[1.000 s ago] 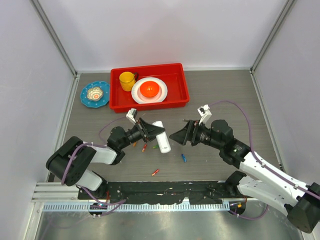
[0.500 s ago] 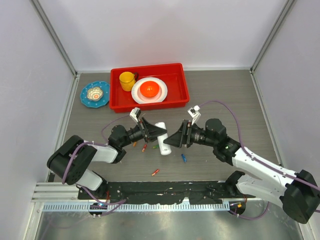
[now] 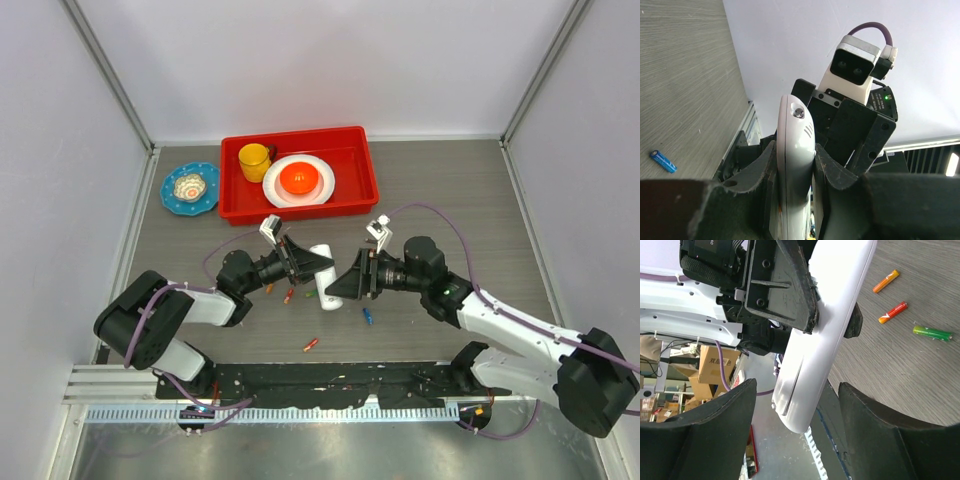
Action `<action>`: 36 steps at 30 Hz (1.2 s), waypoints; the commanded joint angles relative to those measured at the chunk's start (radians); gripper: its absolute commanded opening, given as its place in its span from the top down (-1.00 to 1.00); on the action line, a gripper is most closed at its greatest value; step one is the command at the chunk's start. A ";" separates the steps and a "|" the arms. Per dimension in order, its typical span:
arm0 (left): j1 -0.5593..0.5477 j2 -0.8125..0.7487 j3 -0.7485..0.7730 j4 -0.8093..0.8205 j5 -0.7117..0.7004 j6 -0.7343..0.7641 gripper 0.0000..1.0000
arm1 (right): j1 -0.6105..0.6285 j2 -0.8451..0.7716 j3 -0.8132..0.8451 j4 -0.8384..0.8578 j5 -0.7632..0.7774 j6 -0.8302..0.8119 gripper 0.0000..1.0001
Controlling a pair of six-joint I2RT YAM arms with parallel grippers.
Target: Load the batteries into the remote control
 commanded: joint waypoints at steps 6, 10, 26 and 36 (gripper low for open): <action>0.002 -0.026 0.035 0.259 0.017 -0.010 0.99 | 0.009 0.045 -0.012 0.110 -0.047 0.039 -0.34; 0.002 -0.026 0.030 0.259 0.017 -0.012 0.99 | 0.009 0.059 -0.020 0.127 -0.046 0.051 -0.26; -0.005 -0.043 0.023 0.259 0.014 -0.007 0.99 | 0.007 0.101 -0.028 0.167 -0.012 0.085 0.23; -0.005 -0.038 0.015 0.259 0.009 0.005 0.99 | 0.009 0.065 -0.045 0.251 -0.036 0.154 -0.26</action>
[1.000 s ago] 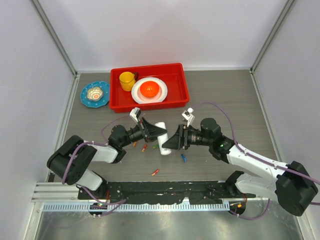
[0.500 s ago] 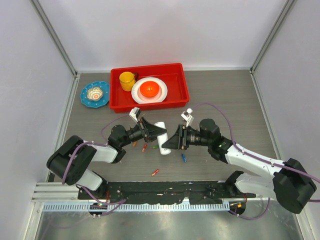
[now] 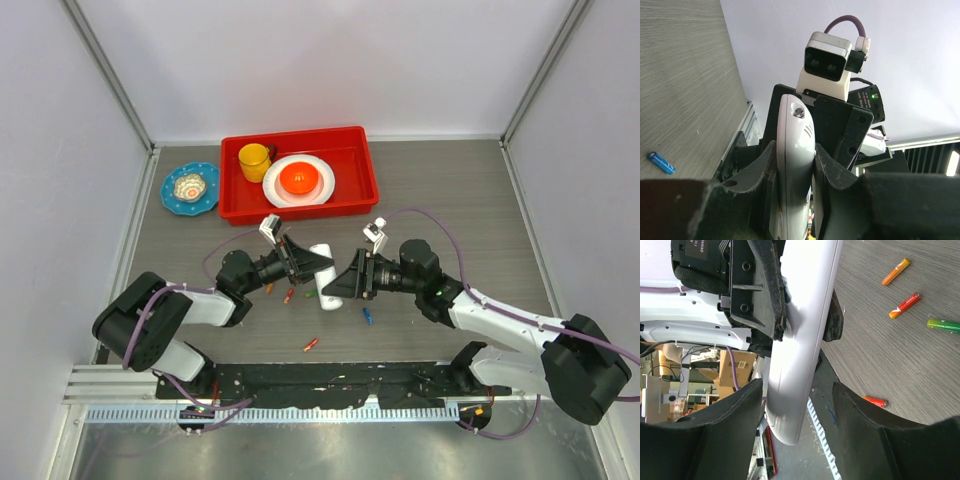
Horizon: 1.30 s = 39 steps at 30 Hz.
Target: Load the batteries into the remote control
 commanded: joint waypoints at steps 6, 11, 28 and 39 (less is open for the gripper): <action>-0.003 -0.040 0.016 0.261 0.005 0.000 0.99 | 0.002 0.008 -0.039 0.182 -0.032 0.081 -0.12; -0.003 -0.048 0.018 0.261 0.003 -0.001 0.99 | 0.001 0.032 -0.045 0.203 -0.031 0.092 0.11; -0.003 -0.040 0.013 0.261 0.003 0.000 0.99 | 0.002 0.041 -0.031 0.244 -0.025 0.127 0.02; -0.005 -0.037 0.016 0.261 0.005 0.000 0.99 | 0.019 0.092 -0.033 0.293 -0.018 0.138 0.66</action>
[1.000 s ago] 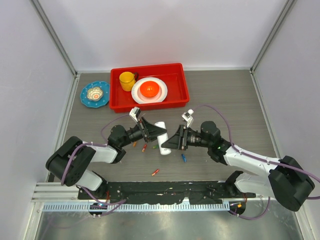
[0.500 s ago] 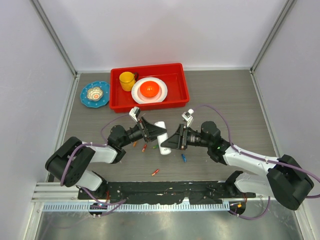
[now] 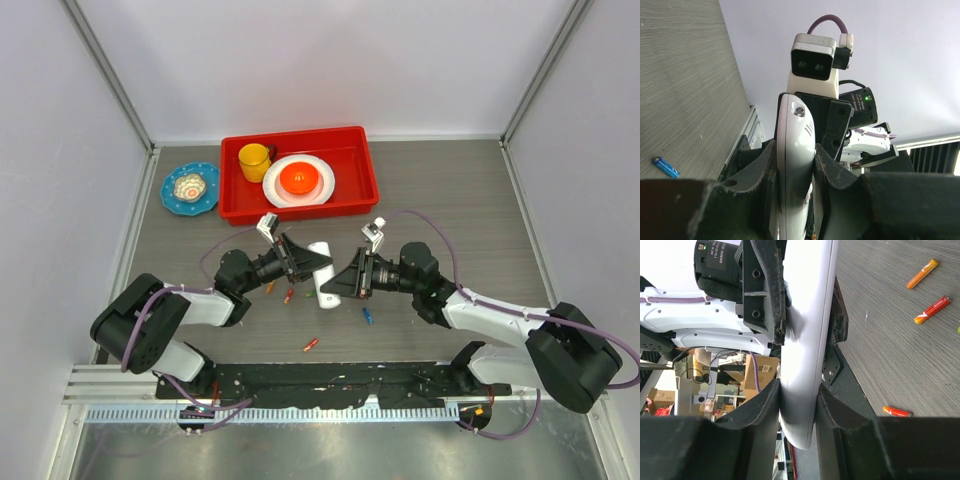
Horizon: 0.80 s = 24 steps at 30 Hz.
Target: Load the batteries into the remote control
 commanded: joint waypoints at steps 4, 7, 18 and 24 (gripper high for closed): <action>-0.008 -0.015 0.015 0.263 0.010 -0.017 0.61 | 0.015 -0.005 0.020 0.059 -0.027 -0.032 0.97; -0.002 -0.021 0.018 0.263 0.012 -0.016 0.23 | 0.015 -0.025 0.044 0.013 -0.064 -0.065 0.99; 0.099 -0.067 -0.003 0.243 -0.059 -0.026 -0.99 | 0.000 -0.173 0.222 -0.672 0.134 -0.415 0.99; 0.186 -0.395 -0.089 -0.258 -0.160 0.122 -0.99 | 0.000 -0.027 0.587 -1.323 1.150 -0.666 0.98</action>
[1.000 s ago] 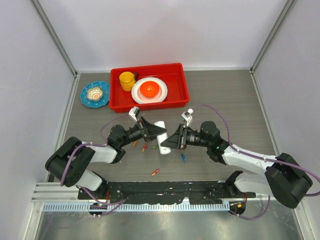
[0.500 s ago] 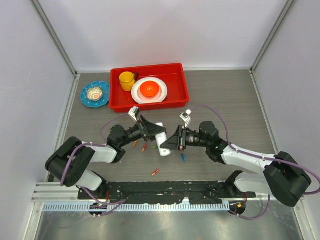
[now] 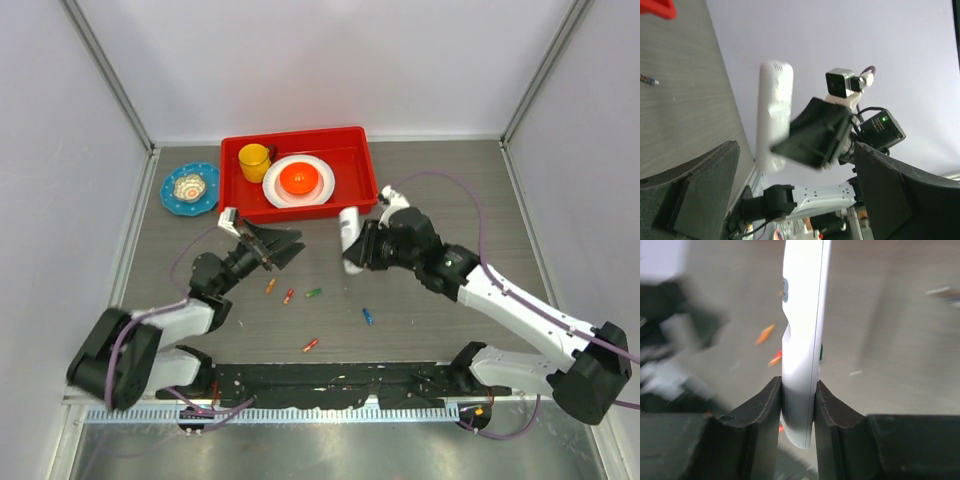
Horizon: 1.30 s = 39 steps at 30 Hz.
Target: Load the batteries into the remote control
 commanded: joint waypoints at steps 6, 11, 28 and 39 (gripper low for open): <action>0.029 -0.624 0.077 -1.097 -0.259 0.484 -0.99 | -0.090 0.355 0.334 -0.512 1.193 -0.400 0.99; 0.027 -0.723 0.153 -1.317 -0.250 0.591 -1.00 | -0.219 0.615 0.479 -0.546 1.161 -0.460 0.99; 0.026 -0.805 0.058 -1.322 -0.166 0.590 -0.99 | -0.418 1.065 0.740 -0.637 1.075 -0.523 0.99; 0.026 -0.799 0.048 -1.331 -0.164 0.594 -0.99 | -0.421 1.118 0.731 -0.642 0.940 -0.488 0.34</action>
